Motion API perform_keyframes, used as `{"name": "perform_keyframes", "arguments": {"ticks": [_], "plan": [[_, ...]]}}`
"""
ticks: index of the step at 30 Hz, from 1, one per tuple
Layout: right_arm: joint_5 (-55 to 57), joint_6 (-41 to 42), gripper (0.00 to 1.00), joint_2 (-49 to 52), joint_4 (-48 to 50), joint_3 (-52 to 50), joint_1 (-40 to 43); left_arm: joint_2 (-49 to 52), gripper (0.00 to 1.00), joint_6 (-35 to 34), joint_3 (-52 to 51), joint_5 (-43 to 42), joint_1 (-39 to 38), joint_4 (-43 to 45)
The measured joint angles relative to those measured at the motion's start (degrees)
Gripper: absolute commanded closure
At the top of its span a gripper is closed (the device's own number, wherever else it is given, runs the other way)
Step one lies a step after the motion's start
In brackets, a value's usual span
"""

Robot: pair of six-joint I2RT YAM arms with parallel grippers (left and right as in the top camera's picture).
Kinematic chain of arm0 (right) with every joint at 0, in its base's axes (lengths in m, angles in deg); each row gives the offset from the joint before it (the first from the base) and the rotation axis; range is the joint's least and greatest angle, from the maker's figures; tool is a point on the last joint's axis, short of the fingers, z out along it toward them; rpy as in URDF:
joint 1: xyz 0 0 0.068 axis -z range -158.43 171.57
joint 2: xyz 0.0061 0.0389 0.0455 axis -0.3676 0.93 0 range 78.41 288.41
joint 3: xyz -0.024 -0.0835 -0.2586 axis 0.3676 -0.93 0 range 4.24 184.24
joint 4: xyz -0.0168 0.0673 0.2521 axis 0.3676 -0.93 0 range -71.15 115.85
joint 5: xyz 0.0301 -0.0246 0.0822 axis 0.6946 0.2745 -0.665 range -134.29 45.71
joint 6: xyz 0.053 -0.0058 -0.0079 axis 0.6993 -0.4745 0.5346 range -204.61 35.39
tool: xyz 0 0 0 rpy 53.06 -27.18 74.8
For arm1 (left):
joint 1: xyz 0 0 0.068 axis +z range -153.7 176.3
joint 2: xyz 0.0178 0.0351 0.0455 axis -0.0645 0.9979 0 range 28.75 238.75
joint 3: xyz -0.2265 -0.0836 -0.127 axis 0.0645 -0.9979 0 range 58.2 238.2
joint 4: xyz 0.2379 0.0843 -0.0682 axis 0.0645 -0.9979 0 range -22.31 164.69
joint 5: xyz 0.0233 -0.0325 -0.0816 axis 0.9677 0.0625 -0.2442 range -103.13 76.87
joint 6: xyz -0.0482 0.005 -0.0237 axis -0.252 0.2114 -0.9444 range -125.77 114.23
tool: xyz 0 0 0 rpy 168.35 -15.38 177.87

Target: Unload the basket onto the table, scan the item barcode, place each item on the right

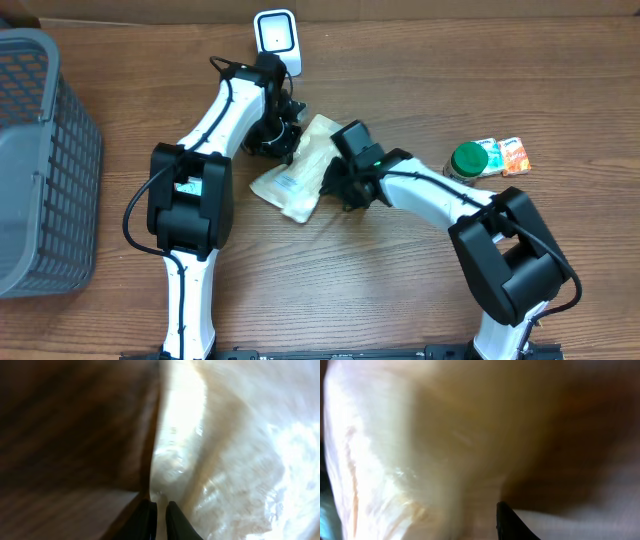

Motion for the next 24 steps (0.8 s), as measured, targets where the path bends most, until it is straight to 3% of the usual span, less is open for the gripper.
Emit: {"name": "perform_keyframes", "arguments": {"ticks": [5,12,24], "plan": [[-4.46,-3.17,0.62,0.00,3.52,0.00,4.44,0.00,0.90,-1.77,-0.02,-0.02,-1.70,-3.74],[-13.53,-9.81,0.45,0.00,-0.22,0.00,10.47,0.00,0.90,-4.63,-0.02,-0.04,-3.28,-4.92],[-20.41,-16.98,0.44,1.62,-2.10,-0.07,15.21,0.00,0.90,-7.52,-0.02,-0.04,-3.26,-3.26]]}}
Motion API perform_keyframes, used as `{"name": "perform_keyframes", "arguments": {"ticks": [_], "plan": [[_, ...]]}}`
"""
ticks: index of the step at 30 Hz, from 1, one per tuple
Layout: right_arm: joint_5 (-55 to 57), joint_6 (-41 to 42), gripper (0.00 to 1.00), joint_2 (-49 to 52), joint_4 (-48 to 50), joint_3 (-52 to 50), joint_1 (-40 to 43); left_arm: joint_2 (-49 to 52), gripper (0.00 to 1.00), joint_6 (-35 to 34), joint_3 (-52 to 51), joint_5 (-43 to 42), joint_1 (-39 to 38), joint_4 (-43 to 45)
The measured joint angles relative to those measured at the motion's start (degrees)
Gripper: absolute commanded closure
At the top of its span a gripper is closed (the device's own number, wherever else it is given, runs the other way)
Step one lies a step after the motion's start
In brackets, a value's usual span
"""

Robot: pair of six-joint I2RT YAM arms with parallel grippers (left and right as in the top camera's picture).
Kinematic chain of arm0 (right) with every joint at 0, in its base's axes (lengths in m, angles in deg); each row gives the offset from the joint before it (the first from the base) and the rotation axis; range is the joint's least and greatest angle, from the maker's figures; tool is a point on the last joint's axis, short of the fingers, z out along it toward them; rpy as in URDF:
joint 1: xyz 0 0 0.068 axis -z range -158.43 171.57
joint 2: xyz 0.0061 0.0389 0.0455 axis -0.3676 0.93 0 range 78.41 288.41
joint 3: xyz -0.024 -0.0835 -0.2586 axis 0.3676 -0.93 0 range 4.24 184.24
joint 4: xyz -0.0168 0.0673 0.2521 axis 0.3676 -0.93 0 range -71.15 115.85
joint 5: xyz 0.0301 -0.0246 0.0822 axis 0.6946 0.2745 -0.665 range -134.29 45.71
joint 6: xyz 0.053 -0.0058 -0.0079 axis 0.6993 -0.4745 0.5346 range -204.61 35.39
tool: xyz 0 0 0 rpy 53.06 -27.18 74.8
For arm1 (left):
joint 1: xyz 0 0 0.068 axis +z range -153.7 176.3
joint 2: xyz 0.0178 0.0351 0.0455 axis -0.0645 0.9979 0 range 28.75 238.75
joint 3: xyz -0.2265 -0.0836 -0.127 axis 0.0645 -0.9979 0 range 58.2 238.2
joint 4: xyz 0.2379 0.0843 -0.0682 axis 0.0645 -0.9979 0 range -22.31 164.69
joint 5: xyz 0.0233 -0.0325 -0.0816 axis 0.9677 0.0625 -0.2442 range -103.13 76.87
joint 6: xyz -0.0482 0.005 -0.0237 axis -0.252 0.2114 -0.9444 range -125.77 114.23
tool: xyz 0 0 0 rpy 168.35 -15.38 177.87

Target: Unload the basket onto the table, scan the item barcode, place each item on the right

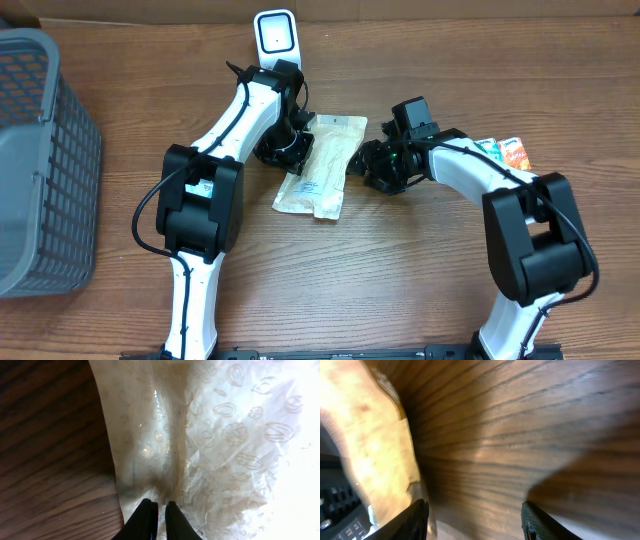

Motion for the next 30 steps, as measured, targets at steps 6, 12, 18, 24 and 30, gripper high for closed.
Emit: {"name": "perform_keyframes", "arguments": {"ticks": [6,12,18,24,30], "plan": [[-9.60,0.26,0.49,3.82,7.02,-0.52,0.07,0.00,0.90,0.00,0.00,0.00,-0.02,0.00],[-14.38,-0.85,0.55,4.96,6.95,-0.85,0.39,0.00,0.90,-0.02,0.00,0.00,-0.02,0.02],[-16.76,-4.57,0.53,4.70,-1.16,-1.03,4.57,0.00,0.90,-0.02,0.00,0.00,-0.02,0.00],[-15.34,-10.19,0.43,2.73,-6.73,-1.33,10.40,0.00,0.90,0.00,0.00,-0.02,-0.02,0.02],[-15.63,-12.04,0.42,2.64,-4.33,-2.01,9.11,0.00,0.90,-0.02,0.00,-0.02,-0.02,0.02]]}}
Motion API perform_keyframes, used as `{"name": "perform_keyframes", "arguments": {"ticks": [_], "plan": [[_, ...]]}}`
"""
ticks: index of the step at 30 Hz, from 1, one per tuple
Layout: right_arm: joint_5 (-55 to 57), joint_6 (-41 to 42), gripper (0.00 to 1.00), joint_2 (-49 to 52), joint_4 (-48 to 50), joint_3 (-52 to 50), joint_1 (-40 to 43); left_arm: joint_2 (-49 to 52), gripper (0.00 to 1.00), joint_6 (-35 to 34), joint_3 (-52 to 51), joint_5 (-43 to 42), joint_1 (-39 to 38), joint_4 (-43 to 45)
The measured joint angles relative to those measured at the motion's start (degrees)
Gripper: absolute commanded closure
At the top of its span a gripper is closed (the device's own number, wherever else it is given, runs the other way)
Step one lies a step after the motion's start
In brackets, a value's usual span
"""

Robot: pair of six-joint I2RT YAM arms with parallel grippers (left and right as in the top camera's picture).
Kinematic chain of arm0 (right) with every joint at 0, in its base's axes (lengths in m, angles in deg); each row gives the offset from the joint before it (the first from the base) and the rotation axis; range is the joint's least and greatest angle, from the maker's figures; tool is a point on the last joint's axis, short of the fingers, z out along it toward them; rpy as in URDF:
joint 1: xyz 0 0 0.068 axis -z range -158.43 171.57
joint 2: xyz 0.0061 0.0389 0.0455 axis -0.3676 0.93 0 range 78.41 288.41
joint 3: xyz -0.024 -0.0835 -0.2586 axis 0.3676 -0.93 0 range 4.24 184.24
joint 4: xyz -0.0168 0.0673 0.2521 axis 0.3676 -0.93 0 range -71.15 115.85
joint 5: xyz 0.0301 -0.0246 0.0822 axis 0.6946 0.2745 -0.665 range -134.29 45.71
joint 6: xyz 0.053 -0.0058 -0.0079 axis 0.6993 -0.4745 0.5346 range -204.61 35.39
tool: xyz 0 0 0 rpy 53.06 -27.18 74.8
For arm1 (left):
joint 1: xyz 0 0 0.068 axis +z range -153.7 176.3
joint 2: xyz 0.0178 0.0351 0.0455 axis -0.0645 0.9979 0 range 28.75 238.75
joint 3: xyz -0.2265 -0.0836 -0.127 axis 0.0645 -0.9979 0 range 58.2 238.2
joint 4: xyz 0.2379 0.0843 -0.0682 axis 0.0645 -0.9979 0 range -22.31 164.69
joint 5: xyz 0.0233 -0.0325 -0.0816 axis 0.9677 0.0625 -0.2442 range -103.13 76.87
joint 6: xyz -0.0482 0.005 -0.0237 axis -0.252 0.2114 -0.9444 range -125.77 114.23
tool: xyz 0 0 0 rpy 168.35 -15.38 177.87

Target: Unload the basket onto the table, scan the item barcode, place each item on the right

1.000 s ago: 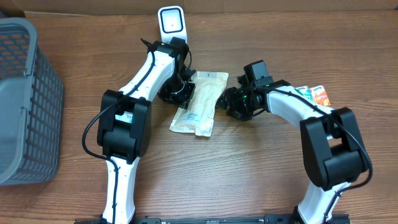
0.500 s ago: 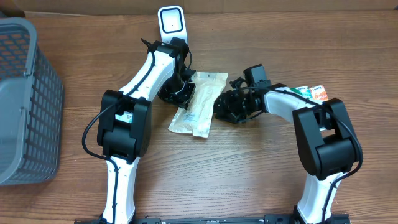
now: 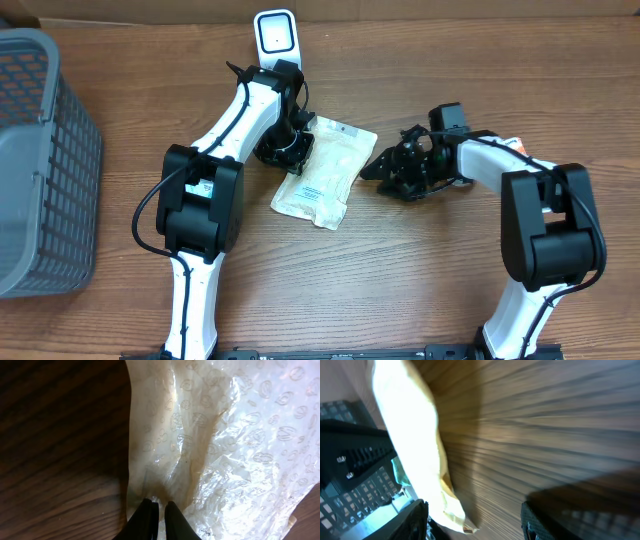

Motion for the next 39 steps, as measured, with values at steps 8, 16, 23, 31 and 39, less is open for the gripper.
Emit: {"name": "perform_keyframes", "arguments": {"ticks": [8,16,23,31,39], "plan": [[-0.74,6.75,0.42,0.00,8.72,-1.92,-6.56,0.00,0.91,0.02,0.00,0.00,0.00,0.00],[5.95,16.79,0.66,0.02,17.86,-2.32,-13.90,0.00,0.90,0.02,0.00,0.02,0.00,-0.02],[7.67,18.95,0.93,0.07,19.43,-2.62,-15.32,0.00,0.78,0.04,0.00,0.04,0.00,-0.02],[8.63,14.95,0.96,-4.74,12.83,-2.89,-13.51,0.00,0.50,-0.61,0.00,0.00,0.00,-0.02],[24.72,7.76,0.96,-16.35,-16.87,6.56,-15.13,0.00,0.46,-0.63,0.00,0.00,0.00,0.66]]}}
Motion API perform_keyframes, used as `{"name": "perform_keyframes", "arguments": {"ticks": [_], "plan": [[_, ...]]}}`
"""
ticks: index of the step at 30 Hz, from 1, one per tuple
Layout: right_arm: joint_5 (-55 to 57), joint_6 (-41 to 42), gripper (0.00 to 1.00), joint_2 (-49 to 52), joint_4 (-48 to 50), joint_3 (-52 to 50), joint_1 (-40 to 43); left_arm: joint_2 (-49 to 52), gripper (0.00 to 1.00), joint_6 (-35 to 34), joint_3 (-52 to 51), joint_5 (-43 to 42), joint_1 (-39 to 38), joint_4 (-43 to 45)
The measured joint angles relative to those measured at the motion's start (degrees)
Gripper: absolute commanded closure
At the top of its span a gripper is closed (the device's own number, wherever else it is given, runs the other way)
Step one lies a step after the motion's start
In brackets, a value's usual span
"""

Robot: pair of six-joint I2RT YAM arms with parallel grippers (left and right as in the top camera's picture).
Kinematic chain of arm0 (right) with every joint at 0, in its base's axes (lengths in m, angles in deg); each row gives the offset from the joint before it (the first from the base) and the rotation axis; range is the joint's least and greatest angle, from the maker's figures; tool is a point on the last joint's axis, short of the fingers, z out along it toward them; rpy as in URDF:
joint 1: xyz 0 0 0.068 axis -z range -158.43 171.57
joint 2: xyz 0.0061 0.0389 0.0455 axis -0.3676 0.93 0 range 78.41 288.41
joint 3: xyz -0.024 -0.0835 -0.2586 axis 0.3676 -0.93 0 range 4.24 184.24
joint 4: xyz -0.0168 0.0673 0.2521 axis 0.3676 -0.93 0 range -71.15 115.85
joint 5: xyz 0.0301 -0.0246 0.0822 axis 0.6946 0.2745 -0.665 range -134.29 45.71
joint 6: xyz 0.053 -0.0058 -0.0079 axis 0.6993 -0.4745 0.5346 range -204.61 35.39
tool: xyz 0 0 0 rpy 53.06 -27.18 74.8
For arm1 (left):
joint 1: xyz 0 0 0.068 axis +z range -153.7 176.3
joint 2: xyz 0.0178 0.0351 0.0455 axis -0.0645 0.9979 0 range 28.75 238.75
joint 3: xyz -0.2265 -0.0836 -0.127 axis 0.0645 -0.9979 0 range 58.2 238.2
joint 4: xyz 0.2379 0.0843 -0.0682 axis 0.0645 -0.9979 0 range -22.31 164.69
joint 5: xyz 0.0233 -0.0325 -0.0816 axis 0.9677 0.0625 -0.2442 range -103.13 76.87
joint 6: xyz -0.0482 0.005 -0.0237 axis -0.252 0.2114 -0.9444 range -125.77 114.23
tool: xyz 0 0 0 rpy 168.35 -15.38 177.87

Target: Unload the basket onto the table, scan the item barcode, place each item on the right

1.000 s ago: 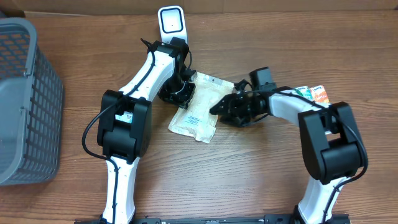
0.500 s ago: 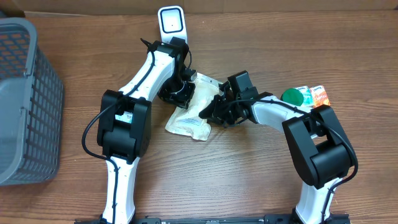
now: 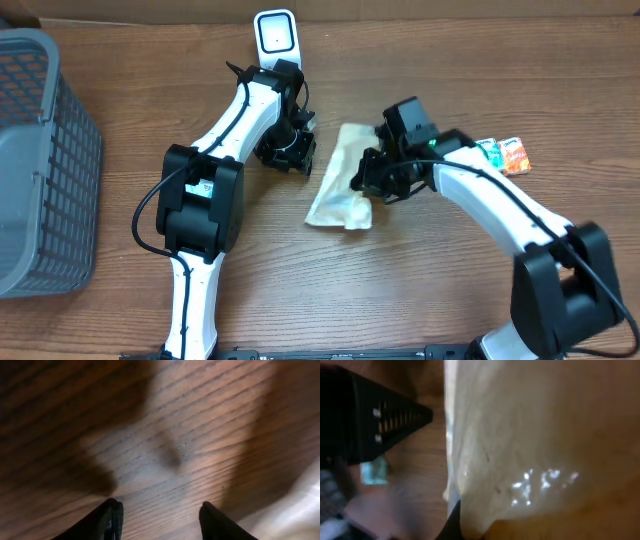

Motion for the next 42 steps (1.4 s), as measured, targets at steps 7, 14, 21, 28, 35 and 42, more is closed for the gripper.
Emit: {"name": "perform_keyframes", "arguments": {"ticks": [7,14,21,28,35,42], "plan": [[24.52,-3.37,0.96,-0.07,-23.54,15.34,-7.54,0.00,0.45,-0.46,0.00,0.00,0.00,0.98],[43.41,-4.17,0.96,6.56,-32.06,19.45,-13.51,0.00,0.55,-3.06,0.00,1.22,0.59,1.36],[50.34,-4.61,0.96,17.66,-34.53,19.91,-13.75,0.00,0.54,-7.56,0.02,4.44,6.56,-0.70],[48.72,-8.02,0.53,18.53,-32.09,20.76,-18.51,0.00,0.53,-9.03,0.02,4.57,13.64,-1.95],[35.39,-14.43,0.28,18.78,-24.28,21.18,-27.02,0.00,0.52,-9.46,0.02,4.55,13.51,-1.97],[26.49,-15.45,0.27,18.78,-26.01,27.30,-24.79,0.00,0.52,-9.49,0.04,4.50,12.74,-1.99]]}}
